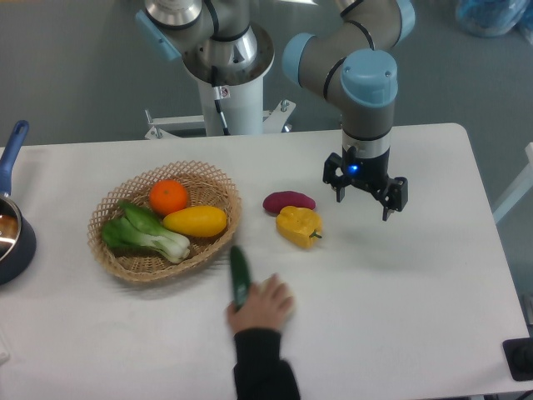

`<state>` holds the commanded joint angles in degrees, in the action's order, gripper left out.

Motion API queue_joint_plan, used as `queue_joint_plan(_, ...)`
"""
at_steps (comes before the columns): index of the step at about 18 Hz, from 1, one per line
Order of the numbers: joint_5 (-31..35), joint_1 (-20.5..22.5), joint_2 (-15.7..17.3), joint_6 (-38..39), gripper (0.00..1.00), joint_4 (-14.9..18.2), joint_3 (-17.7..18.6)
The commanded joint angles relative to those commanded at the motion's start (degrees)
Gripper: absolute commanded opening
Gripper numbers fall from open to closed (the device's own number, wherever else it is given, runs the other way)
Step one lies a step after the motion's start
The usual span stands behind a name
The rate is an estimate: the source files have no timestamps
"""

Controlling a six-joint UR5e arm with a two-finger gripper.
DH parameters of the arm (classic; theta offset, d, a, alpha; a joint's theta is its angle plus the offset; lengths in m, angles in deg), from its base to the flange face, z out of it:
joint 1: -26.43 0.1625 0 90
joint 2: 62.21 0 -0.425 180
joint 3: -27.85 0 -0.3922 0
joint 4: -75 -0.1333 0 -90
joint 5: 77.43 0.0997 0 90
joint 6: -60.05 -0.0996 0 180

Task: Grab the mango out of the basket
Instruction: 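Move the gripper from above the yellow pepper toward the basket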

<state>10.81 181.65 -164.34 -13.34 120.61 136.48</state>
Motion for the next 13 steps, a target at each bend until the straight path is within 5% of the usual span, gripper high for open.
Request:
queue_joint_plan(9,-0.5,-4.1,0.0,-0.3,1.0,-0.1,0.2)
queue_joint_plan(13,-7.5,-5.4,0.4,1.2,1.0,-0.5,1.8)
